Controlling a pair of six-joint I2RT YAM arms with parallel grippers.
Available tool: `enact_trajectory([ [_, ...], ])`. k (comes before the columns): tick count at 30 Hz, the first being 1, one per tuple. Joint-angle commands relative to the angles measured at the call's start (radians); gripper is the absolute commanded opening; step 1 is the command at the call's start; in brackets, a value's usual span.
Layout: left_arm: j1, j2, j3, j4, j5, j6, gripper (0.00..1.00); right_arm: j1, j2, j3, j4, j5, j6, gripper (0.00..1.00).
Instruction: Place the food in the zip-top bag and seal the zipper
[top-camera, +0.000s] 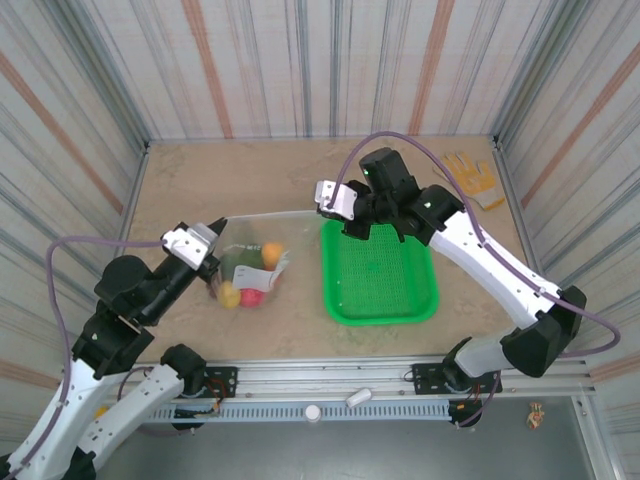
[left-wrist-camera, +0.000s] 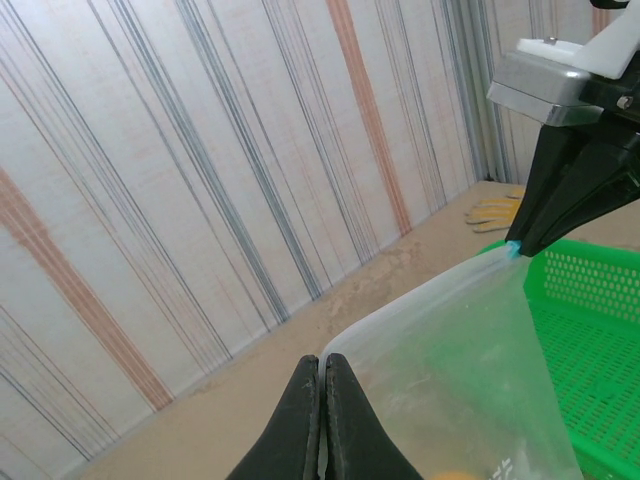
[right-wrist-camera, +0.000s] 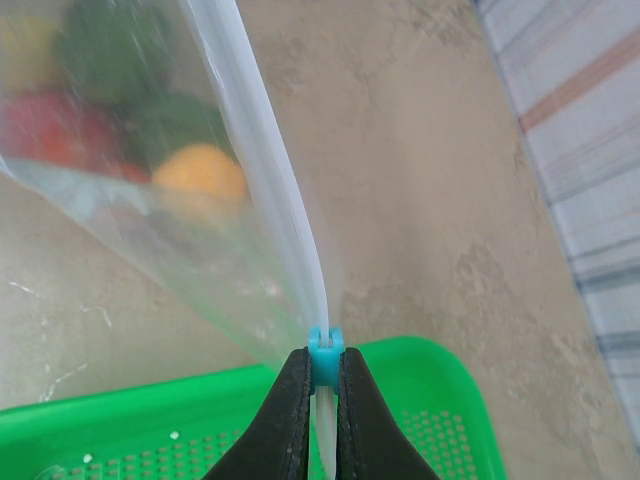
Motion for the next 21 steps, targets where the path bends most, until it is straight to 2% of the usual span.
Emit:
enact_trajectory([
  [1, 0.001, -0.037, 0.016, 0.112, -0.068, 0.004, 0.00, -0.045, -0.050, -0.049, -0.038, 0.140, 0.064, 0.00],
  [5, 0.000, -0.042, 0.010, 0.094, -0.048, -0.027, 0.00, -0.037, -0.088, -0.081, -0.039, 0.122, 0.086, 0.00],
  [12, 0.000, -0.136, -0.010, -0.064, 0.033, -0.205, 0.00, 0.105, -0.198, -0.132, -0.133, 0.196, 0.118, 0.00],
  [15, 0.001, -0.157, -0.020, -0.119, 0.002, -0.267, 0.00, 0.130, -0.233, -0.124, -0.142, 0.192, 0.160, 0.00],
  [18, 0.000, -0.081, -0.004, -0.155, -0.061, -0.300, 0.00, 0.123, -0.227, -0.131, -0.065, 0.185, 0.189, 0.00],
  [21, 0.000, 0.089, 0.017, -0.140, -0.130, -0.372, 0.00, 0.093, -0.148, -0.113, 0.023, 0.185, 0.211, 0.00],
])
